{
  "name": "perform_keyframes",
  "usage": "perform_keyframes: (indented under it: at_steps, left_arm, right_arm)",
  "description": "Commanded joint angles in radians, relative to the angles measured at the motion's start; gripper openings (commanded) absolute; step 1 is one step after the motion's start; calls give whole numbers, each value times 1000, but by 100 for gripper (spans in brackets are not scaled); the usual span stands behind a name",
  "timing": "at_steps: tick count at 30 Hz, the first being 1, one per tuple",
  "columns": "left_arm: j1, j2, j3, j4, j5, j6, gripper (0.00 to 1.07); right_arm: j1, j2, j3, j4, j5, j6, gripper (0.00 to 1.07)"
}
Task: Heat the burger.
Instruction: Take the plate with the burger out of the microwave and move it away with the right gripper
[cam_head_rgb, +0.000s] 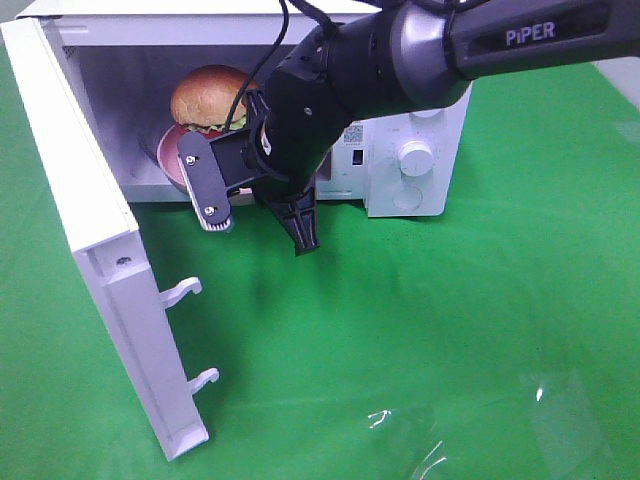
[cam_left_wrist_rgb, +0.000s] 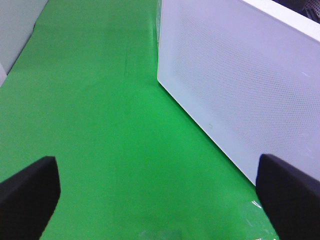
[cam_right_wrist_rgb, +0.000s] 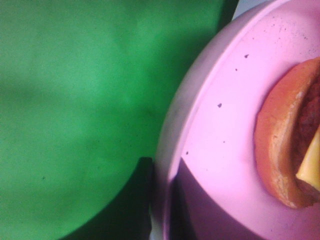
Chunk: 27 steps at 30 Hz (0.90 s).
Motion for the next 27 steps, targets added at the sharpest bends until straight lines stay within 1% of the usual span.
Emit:
perform_keyframes:
  at_steps: [1, 3, 5, 8, 9, 12, 14, 15, 16, 17, 19, 20, 21, 22, 23, 24, 25, 27]
  left_arm:
    - [3, -18, 4, -6, -6, -1, 100]
    - [3, -18, 4, -6, -6, -1, 100]
    - [3, -18, 4, -6, -6, -1, 100]
    - [3, -18, 4, -6, -6, -1, 100]
    - [3, -18, 4, -6, -6, -1, 100]
    - [3, -18, 4, -6, -6, -1, 100]
    - [3, -18, 4, -6, -6, -1, 100]
    - [3, -18, 4, -6, -6, -1, 100]
    - [3, -18, 4, -6, -6, -1, 100]
    - [3, -18, 4, -6, -6, -1, 100]
    - [3, -18, 4, -6, -6, -1, 100]
    - [3, -18, 4, -6, -6, -1, 100]
    - [3, -18, 4, -6, -6, -1, 100]
    - [3, -18, 4, -6, -6, -1, 100]
    - [3, -18, 4, -6, -6, -1, 100]
    - [3, -18, 4, -6, -6, -1, 100]
    - [3, -18, 4, -6, -6, -1, 100]
    - [3, -18, 4, -6, -6, -1, 100]
  right_arm:
    - [0, -51, 14, -30, -76, -13, 0]
    - [0, -62, 28, -31, -84, -13, 0]
    - [0, -107, 86, -38, -113, -13, 0]
    - [0, -123, 108, -38, -116, -13, 0]
    - [0, -138, 134, -38, -116, -13, 0]
    - [0, -145, 147, -38, -119, -13, 0]
    - [0, -191, 229, -38, -169, -13, 0]
    - [0, -191, 229, -38, -169, -13, 0]
    - [0, -211, 266, -38, -192, -13, 0]
    - [0, -211, 266, -38, -192, -13, 0]
    - [0, -245, 323, -38, -221, -13, 0]
    - [0, -245, 323, -38, -221, -13, 0]
    - [0, -268, 360, -38, -241, -13, 0]
    - [0, -268, 360, -38, -241, -13, 0]
    - [0, -289, 389, -38, -257, -13, 0]
    - [0, -289, 389, -38, -257, -13, 0]
    - [0, -310, 417, -38, -268, -13, 0]
    - [0, -323, 431, -38, -272, -13, 0]
